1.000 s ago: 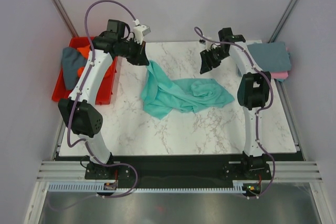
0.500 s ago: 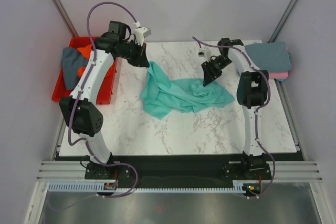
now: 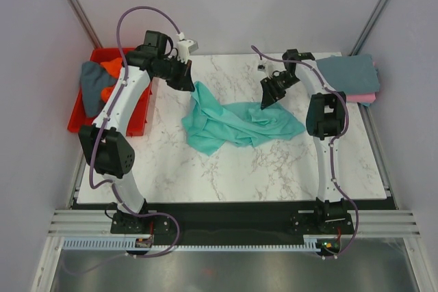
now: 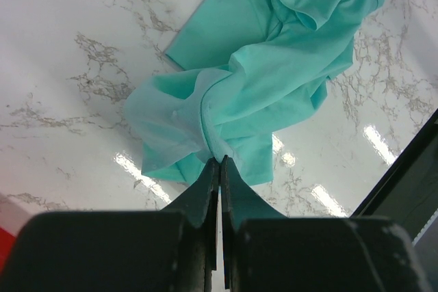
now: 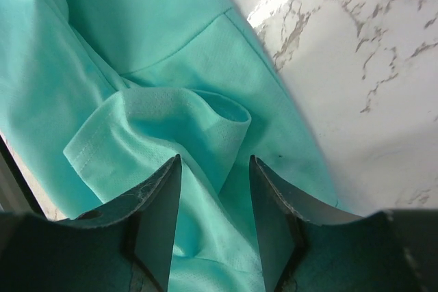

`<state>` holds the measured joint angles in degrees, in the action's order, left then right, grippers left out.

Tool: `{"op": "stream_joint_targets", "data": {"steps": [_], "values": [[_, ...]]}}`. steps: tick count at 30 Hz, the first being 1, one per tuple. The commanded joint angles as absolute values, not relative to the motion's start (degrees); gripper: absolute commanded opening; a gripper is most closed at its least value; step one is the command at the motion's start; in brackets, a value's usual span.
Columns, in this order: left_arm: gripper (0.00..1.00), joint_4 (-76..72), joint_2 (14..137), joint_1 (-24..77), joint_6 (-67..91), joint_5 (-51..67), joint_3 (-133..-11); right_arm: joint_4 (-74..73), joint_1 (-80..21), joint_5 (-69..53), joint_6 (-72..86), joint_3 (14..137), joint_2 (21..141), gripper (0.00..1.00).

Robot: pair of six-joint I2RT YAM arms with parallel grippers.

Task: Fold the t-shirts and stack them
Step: Flatten the tshirt out

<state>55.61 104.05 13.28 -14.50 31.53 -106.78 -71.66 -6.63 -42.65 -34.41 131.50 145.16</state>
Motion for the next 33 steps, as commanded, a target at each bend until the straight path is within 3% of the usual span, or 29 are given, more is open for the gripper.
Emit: {"op": "stream_joint_targets", "data": {"steps": [1,26,28,33], "values": [[0.04,55.11,103.36,13.62,-16.35,30.85,-106.44,-70.31,-6.59,-46.32,-34.63,134.47,142.13,0.53],[0.04,55.02,102.92,15.38,-16.96,28.48,-106.44,-64.34,-6.68,-47.11,-28.48,135.62,148.62,0.49],[0.04,55.02,103.01,15.56,-17.05,28.39,-106.44,-64.25,-6.68,-47.20,-28.48,135.53,148.62,0.45],[0.04,55.11,103.10,15.82,-17.23,28.13,-106.52,-64.16,-6.68,-47.55,-28.04,135.35,148.62,0.22]]}}
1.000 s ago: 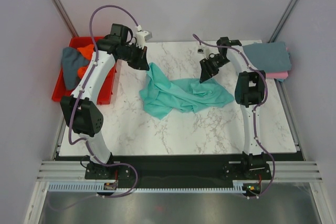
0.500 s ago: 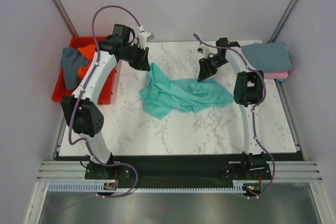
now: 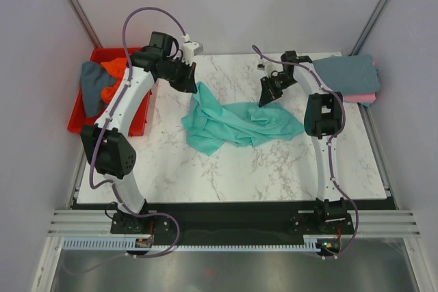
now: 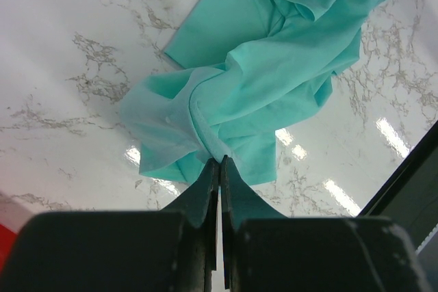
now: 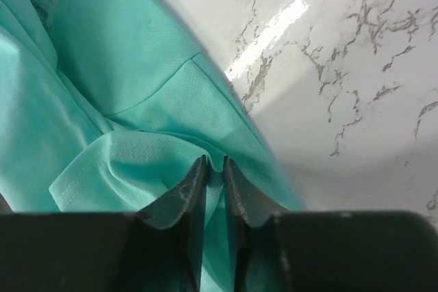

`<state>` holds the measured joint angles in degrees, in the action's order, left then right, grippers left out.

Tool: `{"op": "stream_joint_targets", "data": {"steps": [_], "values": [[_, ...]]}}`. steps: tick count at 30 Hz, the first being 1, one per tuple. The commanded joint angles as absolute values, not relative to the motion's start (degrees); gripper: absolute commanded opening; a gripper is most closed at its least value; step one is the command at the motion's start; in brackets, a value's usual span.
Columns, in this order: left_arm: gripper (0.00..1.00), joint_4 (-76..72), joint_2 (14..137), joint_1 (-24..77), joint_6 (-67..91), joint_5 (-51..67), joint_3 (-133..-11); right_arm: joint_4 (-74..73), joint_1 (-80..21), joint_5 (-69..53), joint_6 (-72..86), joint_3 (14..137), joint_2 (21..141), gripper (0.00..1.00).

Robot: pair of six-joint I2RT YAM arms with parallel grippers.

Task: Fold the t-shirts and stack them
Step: Flatten the tshirt out

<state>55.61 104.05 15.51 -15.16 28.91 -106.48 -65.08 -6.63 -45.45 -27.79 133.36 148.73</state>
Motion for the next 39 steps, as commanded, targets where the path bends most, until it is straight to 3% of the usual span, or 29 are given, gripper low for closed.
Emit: {"op": "stream_joint_targets", "data": {"steps": [1,2,6,12,20,28,39], "values": [[0.04,55.11,103.10,15.82,-17.14,28.04,-106.44,-64.07,-6.68,-47.46,-28.12,135.35,148.62,0.20],[0.04,55.02,103.10,15.99,-17.14,28.04,-106.44,-64.16,-6.59,-47.20,-28.39,135.44,148.27,0.10],[0.04,55.02,103.45,16.00,-17.14,28.21,-106.79,-64.07,-6.59,-45.27,-28.65,136.05,145.74,0.00],[0.04,54.76,104.41,16.00,-17.58,28.04,-111.17,-60.58,-6.07,-37.99,-30.14,139.13,132.49,0.00],[0.04,54.58,104.24,16.00,-18.54,25.76,-118.29,-45.01,-6.06,-24.88,-30.85,126.57,109.80,0.00],[0.03,53.17,101.61,15.91,-19.34,21.71,-124.01,-40.87,-5.89,-21.53,-26.11,118.39,99.86,0.00],[0.03,53.35,99.58,15.91,-18.72,23.73,-120.41,-42.63,-6.06,-25.93,-25.84,100.57,93.16,0.00]]}}
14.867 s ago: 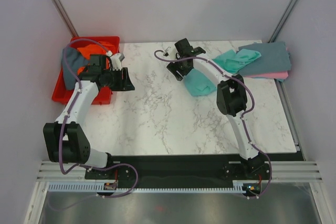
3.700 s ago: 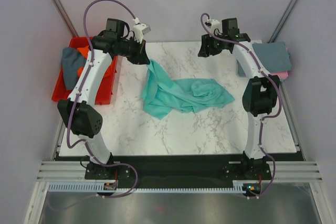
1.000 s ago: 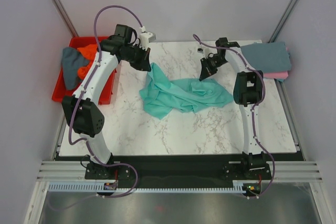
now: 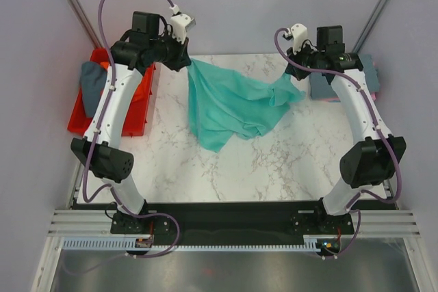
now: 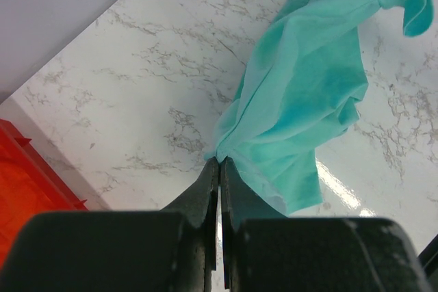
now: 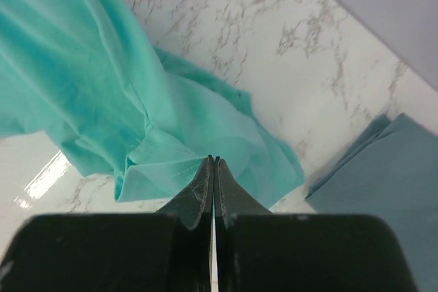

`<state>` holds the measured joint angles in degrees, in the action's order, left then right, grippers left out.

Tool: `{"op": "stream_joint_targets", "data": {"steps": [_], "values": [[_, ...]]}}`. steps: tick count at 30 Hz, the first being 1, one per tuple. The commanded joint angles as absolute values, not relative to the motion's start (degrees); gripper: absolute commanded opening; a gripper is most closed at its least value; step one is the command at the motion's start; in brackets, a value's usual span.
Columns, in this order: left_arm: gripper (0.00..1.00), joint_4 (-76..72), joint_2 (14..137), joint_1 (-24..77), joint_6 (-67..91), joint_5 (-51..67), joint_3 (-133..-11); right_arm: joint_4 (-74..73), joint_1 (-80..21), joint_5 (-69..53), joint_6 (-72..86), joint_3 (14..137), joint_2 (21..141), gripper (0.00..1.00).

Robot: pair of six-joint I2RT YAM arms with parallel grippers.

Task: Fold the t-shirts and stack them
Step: Flatten the tshirt out

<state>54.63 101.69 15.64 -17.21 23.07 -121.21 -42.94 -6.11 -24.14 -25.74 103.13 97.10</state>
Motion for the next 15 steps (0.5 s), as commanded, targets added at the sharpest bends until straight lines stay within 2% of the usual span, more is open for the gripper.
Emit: {"op": "stream_joint_targets", "data": {"steps": [1,7,15], "values": [[0.03,53.44,99.75,15.91,-18.55,23.73,-119.80,-42.63,-6.06,-26.71,-26.36,99.85,94.30,0.00],[0.03,53.61,101.51,15.91,-18.81,23.03,-117.86,-42.72,-6.24,-29.62,-26.02,101.60,105.98,0.00],[0.03,53.88,107.04,15.91,-18.99,22.85,-117.59,-49.90,-8.43,-31.99,-28.91,115.65,127.67,0.00]]}}
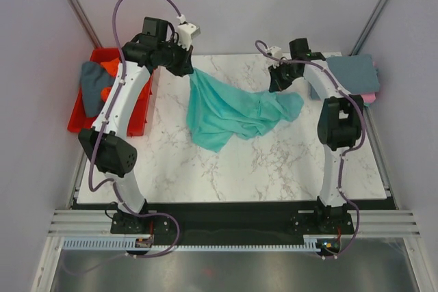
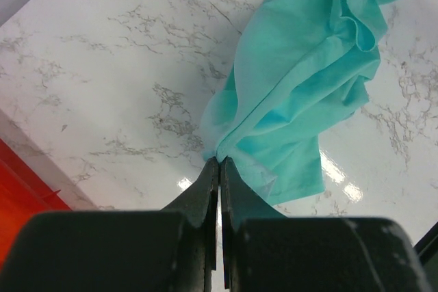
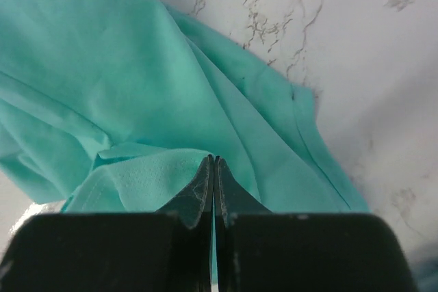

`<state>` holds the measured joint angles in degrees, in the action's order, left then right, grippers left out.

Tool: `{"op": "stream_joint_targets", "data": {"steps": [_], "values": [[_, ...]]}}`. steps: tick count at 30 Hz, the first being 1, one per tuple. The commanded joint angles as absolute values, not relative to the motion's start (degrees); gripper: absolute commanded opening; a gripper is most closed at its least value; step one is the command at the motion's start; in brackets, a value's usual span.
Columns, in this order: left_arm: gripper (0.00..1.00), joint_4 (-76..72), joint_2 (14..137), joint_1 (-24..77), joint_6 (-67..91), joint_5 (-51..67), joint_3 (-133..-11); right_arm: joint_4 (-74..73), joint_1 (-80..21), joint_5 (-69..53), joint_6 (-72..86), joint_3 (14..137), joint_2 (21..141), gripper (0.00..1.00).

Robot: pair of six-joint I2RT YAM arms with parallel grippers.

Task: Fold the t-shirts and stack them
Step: Flatten the tshirt out

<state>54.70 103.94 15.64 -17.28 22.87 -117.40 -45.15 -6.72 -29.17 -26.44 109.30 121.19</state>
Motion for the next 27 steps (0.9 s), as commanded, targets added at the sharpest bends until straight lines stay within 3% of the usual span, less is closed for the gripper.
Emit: {"op": "stream_joint_targets", "data": {"steps": [1,3,7,15,27], "values": [[0.03,53.88,107.75,15.82,-18.90,22.76,-117.77,-50.70,-8.87,-31.99,-29.26,117.32,129.53,0.00],[0.03,53.96,109.15,15.91,-18.90,22.76,-118.56,-51.76,-9.23,-31.91,-29.62,121.80,132.44,0.01],[0.03,53.88,111.88,15.82,-18.28,23.20,-120.06,-53.53,-9.40,-31.20,-32.60,126.04,133.52,0.42],[0.03,53.88,113.47,16.00,-17.58,24.17,-121.29,-50.43,-10.10,-29.71,-40.16,117.33,120.24,0.51],[0.03,53.44,113.73,15.91,-16.44,25.84,-121.03,-56.25,-14.32,-26.90,-46.23,116.89,124.01,0.49]]}}
